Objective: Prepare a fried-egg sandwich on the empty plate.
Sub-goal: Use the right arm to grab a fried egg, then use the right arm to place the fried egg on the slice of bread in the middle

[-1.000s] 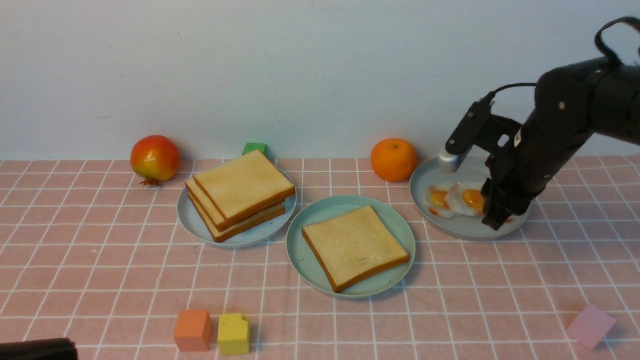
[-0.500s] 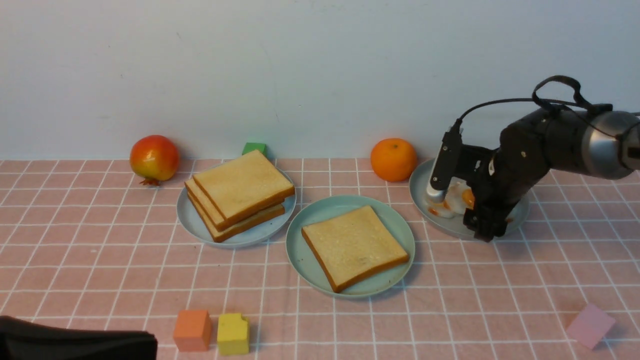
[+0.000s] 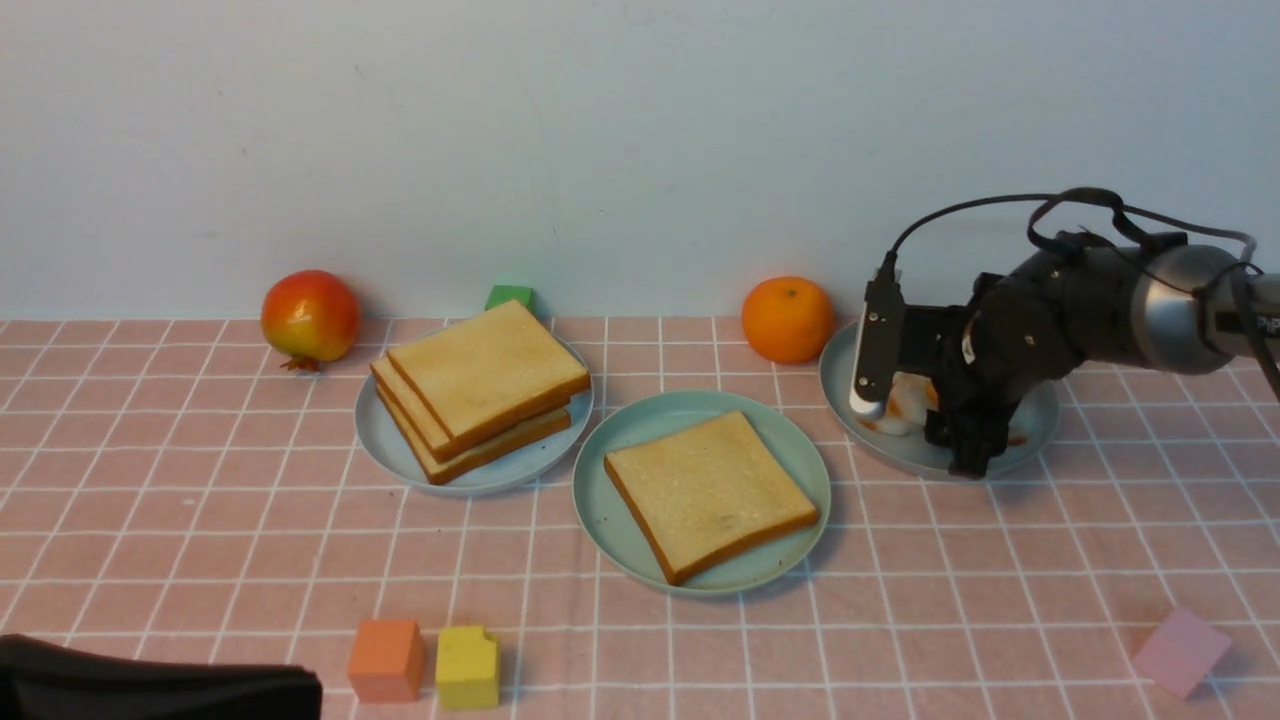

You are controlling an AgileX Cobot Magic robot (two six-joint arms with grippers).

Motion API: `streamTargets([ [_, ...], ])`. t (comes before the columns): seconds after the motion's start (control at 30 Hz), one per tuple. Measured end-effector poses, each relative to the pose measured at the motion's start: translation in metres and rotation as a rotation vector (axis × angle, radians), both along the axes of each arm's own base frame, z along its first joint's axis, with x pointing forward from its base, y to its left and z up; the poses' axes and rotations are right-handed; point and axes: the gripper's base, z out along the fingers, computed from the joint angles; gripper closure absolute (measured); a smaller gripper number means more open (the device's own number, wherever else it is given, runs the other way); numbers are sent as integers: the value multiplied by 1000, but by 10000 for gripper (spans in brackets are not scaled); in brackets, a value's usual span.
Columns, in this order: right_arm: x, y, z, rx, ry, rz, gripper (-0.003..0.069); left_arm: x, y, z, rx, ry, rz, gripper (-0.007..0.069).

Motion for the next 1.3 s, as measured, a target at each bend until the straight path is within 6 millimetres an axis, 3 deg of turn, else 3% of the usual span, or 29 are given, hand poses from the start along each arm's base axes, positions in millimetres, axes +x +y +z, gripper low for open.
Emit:
streamTargets([
  [0.13, 0, 0, -2, -1, 3, 0, 203, 0, 0, 0, -4, 4, -2, 612],
  [0.17, 0, 0, -3, -3, 6, 0, 258, 0, 0, 0, 0, 0, -4, 612],
  [0.2, 0, 0, -3, -3, 6, 0, 258, 0, 0, 0, 1, -2, -5, 612],
  [0.37, -1, 0, 0, -10, 12, 0, 508, 0, 0, 0, 9, -12, -10, 612],
  [0.43, -2, 0, 1, -16, 21, -5, 560, 0, 0, 0, 9, -12, -10, 612],
  [0.57, -7, 0, 12, -22, 28, -17, 571, 0, 0, 0, 9, -12, -10, 612],
  [0.9, -27, 4, 64, 39, 6, -124, 571, 0, 1, -3, 51, -21, -6, 612],
  [1.03, -55, 33, 103, 126, -17, -160, 574, 2, 4, -6, 82, -2, 21, 612],
  [1.07, -56, 36, 102, 128, -13, -160, 574, 2, 4, -6, 85, -4, 24, 612],
  [1.13, -82, 66, 117, 191, -8, -146, 574, 3, 6, -7, 95, 8, 53, 612],
  [1.2, -103, 90, 118, 228, 8, -121, 574, 5, 8, -8, 113, 5, 74, 612],
  [1.3, -132, 126, 106, 245, 45, -57, 574, 6, 10, -9, 138, -10, 93, 612],
])
